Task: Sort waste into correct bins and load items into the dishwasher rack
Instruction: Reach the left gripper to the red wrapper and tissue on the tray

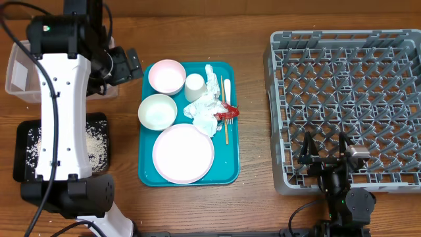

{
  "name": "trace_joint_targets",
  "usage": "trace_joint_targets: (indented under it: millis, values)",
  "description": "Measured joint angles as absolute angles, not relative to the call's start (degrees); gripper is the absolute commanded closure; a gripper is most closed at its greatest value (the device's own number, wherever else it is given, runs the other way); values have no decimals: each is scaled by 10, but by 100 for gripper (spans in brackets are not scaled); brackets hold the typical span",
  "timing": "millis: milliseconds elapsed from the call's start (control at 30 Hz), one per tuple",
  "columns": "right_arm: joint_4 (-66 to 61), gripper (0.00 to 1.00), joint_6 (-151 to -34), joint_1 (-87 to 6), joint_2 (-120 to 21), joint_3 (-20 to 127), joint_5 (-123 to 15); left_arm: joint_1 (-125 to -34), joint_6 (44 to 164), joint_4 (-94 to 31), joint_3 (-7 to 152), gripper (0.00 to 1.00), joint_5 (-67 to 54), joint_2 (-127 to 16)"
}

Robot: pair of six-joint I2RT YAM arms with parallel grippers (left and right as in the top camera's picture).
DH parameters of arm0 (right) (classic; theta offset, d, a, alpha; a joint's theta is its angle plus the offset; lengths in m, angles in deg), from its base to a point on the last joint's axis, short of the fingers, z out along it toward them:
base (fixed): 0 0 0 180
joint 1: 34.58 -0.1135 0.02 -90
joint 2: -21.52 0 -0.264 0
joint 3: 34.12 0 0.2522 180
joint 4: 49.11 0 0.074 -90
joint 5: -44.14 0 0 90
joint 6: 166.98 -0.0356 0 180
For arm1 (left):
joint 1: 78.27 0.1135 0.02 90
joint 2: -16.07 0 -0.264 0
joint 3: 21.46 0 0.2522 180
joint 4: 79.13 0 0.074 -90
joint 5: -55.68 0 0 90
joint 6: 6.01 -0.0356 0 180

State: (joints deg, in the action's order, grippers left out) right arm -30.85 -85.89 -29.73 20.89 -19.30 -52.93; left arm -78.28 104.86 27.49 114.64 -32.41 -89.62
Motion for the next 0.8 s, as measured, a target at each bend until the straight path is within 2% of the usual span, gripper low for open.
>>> trace_joint_targets:
  millis: [133,400,533,800]
  values:
    - [-309,0,-859,-297,209,-193,-529,-759,1051,241,1134,0,-324,-896]
    - [-308,0,-859,-297,209,-193,-529,-581,1124,292,1133,0,-300,-894]
    - [-321,0,-863,-297,209,-193,-538,-577,1124,302,1133,0,-288,-893]
    - [-326,0,-963,-297,209,-193,-712,-607,1110,300,1133,0,-260,-893]
